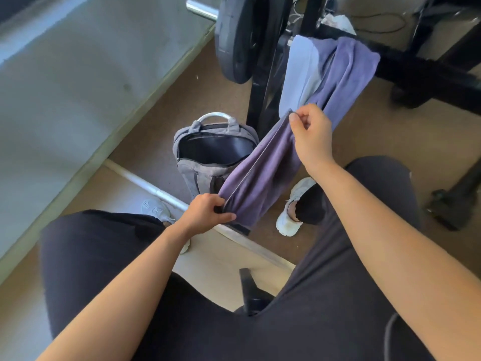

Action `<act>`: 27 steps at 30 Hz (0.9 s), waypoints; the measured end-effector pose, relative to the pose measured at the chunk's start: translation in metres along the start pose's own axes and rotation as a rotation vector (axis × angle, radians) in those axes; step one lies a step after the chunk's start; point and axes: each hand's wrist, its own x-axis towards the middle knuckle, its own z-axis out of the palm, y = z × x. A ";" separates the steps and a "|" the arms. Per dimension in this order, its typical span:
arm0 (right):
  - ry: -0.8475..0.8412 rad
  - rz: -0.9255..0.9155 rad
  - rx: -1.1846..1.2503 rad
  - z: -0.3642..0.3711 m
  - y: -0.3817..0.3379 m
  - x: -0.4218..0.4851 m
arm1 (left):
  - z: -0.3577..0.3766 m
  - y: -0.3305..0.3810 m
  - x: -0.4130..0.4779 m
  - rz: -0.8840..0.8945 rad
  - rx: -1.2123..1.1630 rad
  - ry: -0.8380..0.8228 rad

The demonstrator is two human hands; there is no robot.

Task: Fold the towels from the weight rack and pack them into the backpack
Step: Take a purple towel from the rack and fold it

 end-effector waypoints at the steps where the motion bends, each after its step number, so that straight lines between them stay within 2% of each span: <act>1: 0.015 0.023 -0.016 -0.001 0.004 0.003 | -0.002 0.001 -0.002 -0.001 -0.015 0.047; 7: 0.056 0.177 -0.018 -0.009 0.021 0.013 | -0.018 0.008 -0.013 0.055 -0.122 0.344; 13: -0.012 0.188 -0.018 -0.012 0.020 0.012 | -0.030 0.007 -0.024 0.170 0.086 0.401; 15: -0.032 0.171 -0.025 -0.014 0.020 0.009 | -0.032 0.002 -0.025 0.159 0.101 0.418; 19: -0.024 0.144 -0.047 -0.016 0.018 0.006 | -0.037 -0.001 -0.030 0.069 -0.014 0.440; 27: -0.031 0.183 -0.053 -0.018 0.021 0.006 | -0.053 0.013 -0.039 -0.043 -0.284 0.674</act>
